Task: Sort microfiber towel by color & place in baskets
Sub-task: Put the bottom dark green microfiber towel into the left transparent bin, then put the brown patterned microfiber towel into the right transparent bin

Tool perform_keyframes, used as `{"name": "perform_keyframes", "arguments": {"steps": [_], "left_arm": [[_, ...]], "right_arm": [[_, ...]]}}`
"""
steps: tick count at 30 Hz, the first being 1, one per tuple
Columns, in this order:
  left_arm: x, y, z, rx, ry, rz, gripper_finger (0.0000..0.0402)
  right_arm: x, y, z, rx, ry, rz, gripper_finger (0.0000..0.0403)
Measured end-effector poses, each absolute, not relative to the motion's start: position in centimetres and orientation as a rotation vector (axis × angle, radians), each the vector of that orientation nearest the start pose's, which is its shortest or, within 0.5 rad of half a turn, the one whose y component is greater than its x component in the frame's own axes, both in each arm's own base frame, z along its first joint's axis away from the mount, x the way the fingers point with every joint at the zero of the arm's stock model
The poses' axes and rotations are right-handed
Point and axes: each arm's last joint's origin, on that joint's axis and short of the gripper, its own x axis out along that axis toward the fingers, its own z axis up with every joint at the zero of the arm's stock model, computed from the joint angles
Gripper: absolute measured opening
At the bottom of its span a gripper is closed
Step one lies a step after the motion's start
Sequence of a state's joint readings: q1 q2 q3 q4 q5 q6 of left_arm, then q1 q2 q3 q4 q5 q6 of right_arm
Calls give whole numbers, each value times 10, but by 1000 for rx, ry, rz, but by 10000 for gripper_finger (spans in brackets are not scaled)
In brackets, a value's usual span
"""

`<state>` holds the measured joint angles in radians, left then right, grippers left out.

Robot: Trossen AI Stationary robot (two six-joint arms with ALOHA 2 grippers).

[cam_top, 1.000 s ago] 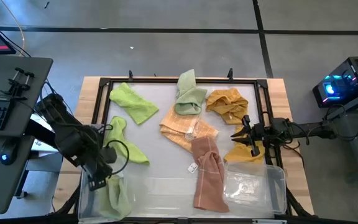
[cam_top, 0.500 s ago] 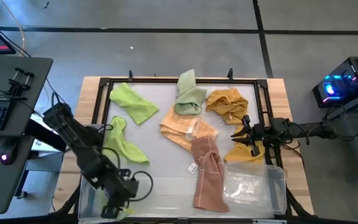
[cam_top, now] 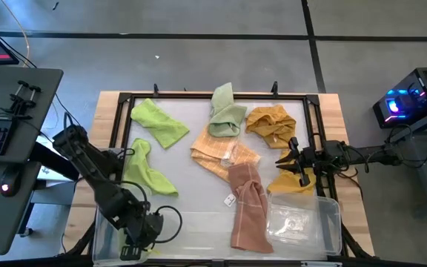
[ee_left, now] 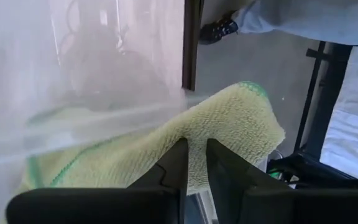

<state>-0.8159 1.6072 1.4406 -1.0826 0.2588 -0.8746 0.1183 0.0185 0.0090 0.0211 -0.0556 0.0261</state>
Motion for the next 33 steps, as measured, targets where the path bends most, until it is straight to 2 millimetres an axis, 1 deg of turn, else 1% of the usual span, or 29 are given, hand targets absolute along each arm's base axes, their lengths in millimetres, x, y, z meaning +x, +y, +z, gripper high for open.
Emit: {"name": "perform_keyframes", "arguments": {"steps": [5, 10, 14, 16, 20, 22, 24, 28, 30, 33], "left_arm": [[196, -232, 293, -275, 1578, -270, 27], [184, -236, 278, -203, 1593, -224, 16], [175, -237, 262, -216, 1643, -148, 11], [171, -235, 257, -232, 1680, -94, 9], [166, -230, 257, -265, 1750, 1, 5], [164, -228, 263, -273, 1768, 16, 2], [162, -224, 274, -291, 1771, 38, 1], [156, -215, 305, -364, 1751, 98, 0], [155, -209, 322, -418, 1694, 123, 0], [158, -200, 347, -495, 1521, 155, 0]], "right_arm": [[97, 13, 167, 26, -9, 174, 59], [97, 13, 167, 26, -10, 174, 59], [97, 13, 167, 26, -9, 174, 59], [97, 13, 167, 26, -10, 174, 59], [97, 13, 167, 26, -9, 174, 59], [97, 13, 167, 26, -9, 174, 59], [97, 13, 167, 26, -10, 174, 59], [97, 13, 167, 26, -9, 174, 59], [97, 13, 167, 26, -9, 174, 59], [97, 13, 167, 26, -9, 174, 59]]}}
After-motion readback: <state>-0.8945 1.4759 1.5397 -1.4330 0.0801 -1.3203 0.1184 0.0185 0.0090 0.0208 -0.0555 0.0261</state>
